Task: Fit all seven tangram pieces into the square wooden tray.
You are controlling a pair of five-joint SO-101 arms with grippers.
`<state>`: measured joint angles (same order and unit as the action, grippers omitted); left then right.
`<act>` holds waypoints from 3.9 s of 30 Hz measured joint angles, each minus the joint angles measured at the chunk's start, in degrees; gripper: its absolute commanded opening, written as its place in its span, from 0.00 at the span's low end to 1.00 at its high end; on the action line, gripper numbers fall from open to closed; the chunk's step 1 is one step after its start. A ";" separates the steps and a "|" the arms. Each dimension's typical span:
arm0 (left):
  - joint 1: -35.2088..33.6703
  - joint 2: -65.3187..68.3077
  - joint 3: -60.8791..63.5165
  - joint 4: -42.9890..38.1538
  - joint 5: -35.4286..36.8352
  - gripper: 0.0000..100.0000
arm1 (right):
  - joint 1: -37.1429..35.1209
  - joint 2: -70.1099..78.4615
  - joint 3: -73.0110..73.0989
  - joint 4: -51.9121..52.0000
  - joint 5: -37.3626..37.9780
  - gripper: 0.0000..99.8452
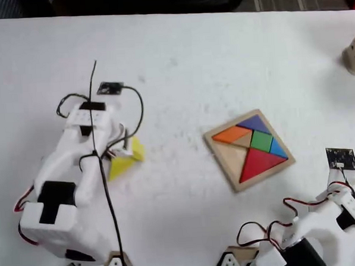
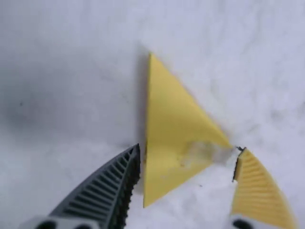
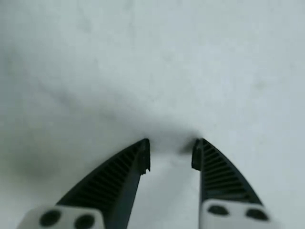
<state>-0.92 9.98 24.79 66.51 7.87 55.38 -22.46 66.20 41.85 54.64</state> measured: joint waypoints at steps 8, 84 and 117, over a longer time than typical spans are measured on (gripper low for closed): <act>0.35 2.20 1.67 -1.14 -0.09 0.25 | 0.00 0.00 0.00 0.00 0.00 0.16; -2.99 11.60 -15.47 2.29 11.25 0.28 | -2.20 0.00 0.00 0.00 0.00 0.16; -6.77 51.25 -79.47 16.26 27.52 0.02 | -2.20 -0.09 1.93 -0.09 0.09 0.16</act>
<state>-7.69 61.23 -54.68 82.77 35.38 53.19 -22.55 68.13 41.76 54.73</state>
